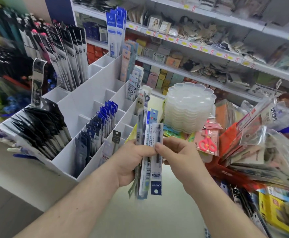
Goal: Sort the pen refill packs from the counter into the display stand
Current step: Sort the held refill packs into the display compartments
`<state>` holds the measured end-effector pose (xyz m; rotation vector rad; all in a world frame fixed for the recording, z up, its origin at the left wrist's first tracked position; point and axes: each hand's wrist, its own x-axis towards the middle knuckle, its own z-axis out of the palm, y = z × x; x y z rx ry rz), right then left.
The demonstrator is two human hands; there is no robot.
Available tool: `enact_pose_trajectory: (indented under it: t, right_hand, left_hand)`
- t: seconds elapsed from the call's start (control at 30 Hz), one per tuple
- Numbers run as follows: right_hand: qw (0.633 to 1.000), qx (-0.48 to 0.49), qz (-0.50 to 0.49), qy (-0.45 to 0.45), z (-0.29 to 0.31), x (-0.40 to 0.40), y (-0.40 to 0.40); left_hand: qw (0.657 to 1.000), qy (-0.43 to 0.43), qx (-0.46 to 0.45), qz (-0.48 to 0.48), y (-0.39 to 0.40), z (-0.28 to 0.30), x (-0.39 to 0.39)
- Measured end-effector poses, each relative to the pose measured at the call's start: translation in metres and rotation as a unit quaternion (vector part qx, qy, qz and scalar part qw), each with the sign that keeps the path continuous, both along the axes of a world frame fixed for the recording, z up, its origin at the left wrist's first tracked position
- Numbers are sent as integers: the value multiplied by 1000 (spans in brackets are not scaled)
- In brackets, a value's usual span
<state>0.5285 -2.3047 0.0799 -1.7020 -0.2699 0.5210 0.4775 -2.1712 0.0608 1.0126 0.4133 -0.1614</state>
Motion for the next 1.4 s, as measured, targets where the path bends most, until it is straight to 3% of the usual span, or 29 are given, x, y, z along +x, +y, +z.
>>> enact_pose_trajectory:
  t: [0.13,0.27,0.43,0.67,0.73,0.8,0.87,0.9,0.97,1.0,1.03,1.1,1.17,1.23,1.3,1.4]
  right_hand:
    - [999,9,-41,-11,-1,-3,-1]
    - [998,12,-57,-2,-1,2,-4]
    - [988,-107,108,8,15,6,-15]
    - [950,-228,202,-70,28,14,-23]
    - [928,-263,241,-110,28,14,-27]
    - [892,-315,284,-154,24,14,-27]
    - [870,-345,246,-251,17,13,-23]
    - [868,-321,176,-335,14,11,-21]
    - [856,-199,7,-478,6,6,-20]
    - [855,-134,-65,-497,5,1,-20]
    - [869,-83,-114,-475,4,-5,-21]
    - [925,-34,-162,-341,2,-18,-18]
    - [983,-15,-122,-137,0,-20,-10]
    - [996,12,-79,45,-1,-18,1]
    - [987,71,-87,111,-1,-17,13]
    - [982,132,-108,80,4,-16,25]
  left_hand:
    - [997,8,74,-13,-1,-3,-4]
    - [993,22,114,37,2,-6,-8]
    - [987,14,131,97,4,-3,-14]
    - [991,6,101,84,1,0,-27]
    - [991,13,89,95,-2,1,-29]
    - [986,24,134,95,-6,0,-30]
    - [976,37,180,118,-10,0,-30]
    - [971,37,190,142,-11,0,-30]
    - [959,29,194,207,-11,3,-32]
    - [952,21,191,237,-10,4,-34]
    - [947,14,187,261,-9,5,-36]
    - [939,7,178,294,-7,6,-42]
    - [936,4,168,310,-4,6,-46]
    - [934,9,163,318,-3,6,-50]
    - [933,12,165,319,-2,7,-55]
    - [924,5,192,330,3,11,-62]
